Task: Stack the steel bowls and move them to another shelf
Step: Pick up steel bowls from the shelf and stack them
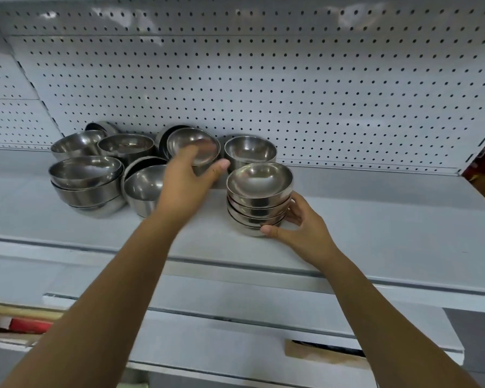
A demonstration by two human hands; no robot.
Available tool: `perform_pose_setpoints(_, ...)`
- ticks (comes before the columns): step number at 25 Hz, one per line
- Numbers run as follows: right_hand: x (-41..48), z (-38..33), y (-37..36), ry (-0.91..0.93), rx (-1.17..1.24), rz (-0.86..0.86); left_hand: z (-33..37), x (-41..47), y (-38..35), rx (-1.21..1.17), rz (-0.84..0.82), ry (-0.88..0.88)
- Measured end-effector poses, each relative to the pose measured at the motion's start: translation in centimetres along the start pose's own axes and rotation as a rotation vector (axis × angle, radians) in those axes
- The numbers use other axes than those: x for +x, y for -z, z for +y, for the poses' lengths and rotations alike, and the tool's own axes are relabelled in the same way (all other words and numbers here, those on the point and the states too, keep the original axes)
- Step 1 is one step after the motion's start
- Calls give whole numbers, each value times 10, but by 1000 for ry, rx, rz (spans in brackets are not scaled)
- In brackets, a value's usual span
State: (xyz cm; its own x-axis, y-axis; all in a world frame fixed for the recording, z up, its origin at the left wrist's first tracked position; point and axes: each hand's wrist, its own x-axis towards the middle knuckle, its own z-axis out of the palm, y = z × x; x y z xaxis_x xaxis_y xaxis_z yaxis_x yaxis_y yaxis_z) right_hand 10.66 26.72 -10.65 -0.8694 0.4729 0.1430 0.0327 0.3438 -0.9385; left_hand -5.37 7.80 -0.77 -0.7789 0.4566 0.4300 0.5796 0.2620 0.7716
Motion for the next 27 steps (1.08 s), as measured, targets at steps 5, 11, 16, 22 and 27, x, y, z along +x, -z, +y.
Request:
perform_pose_setpoints(5, 1, 0, 0, -7, 31, 42, -19, 80, 35, 379, 17, 93)
perform_pose_setpoints(11, 2, 0, 1, -30, 26, 47, -46, 116, 57, 655, -324, 121)
perform_pose_setpoints(16, 3, 0, 2, -36, 43, 50, -55, 124, 58, 639, -342, 148)
perform_pose_setpoints(22, 5, 0, 3, -39, 29, 47, -61, 125, 49, 646, -175, 44)
perform_pose_setpoints(27, 6, 1, 5, -45, 23, 42, -47, 121, 43, 548, -36, 2)
